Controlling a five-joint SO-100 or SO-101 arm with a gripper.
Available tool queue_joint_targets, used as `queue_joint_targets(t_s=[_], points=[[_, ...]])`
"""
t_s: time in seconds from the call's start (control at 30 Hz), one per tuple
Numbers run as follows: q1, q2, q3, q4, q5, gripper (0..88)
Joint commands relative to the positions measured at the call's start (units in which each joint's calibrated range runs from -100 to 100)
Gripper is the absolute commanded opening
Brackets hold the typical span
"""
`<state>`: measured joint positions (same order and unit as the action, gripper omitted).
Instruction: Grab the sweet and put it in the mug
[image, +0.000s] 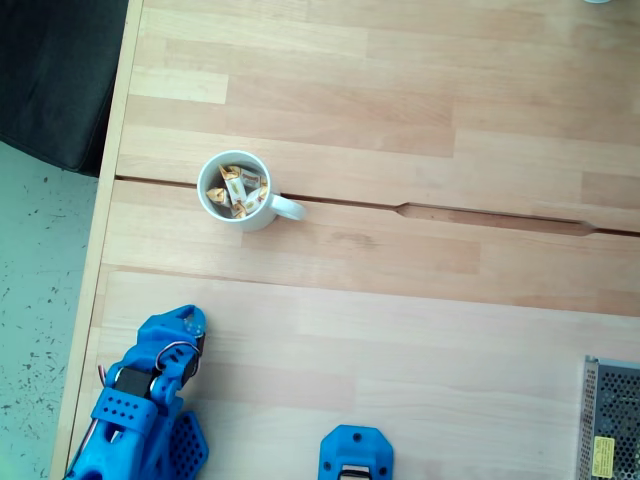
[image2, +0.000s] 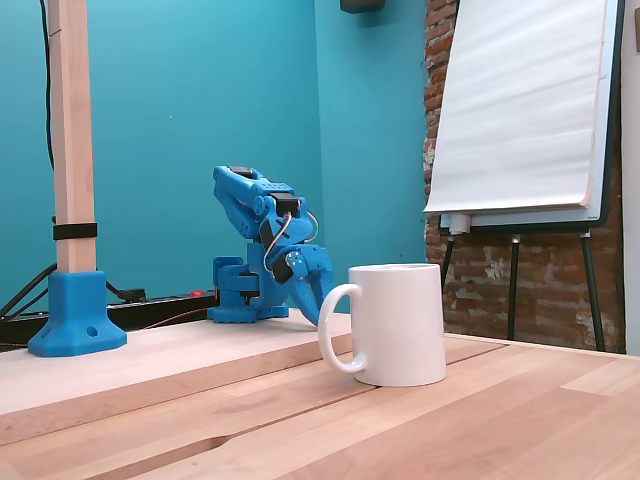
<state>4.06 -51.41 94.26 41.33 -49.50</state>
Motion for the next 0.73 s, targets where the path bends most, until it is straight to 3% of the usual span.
queue_joint_targets(t_s=[0.0,0.27,0.7], points=[[-0.43,0.81,2.26,0.60,-3.71,0.0],[-0.36,0.89,2.44,0.60,-7.52,0.0],[-0.36,0.89,2.44,0.60,-7.77,0.0]])
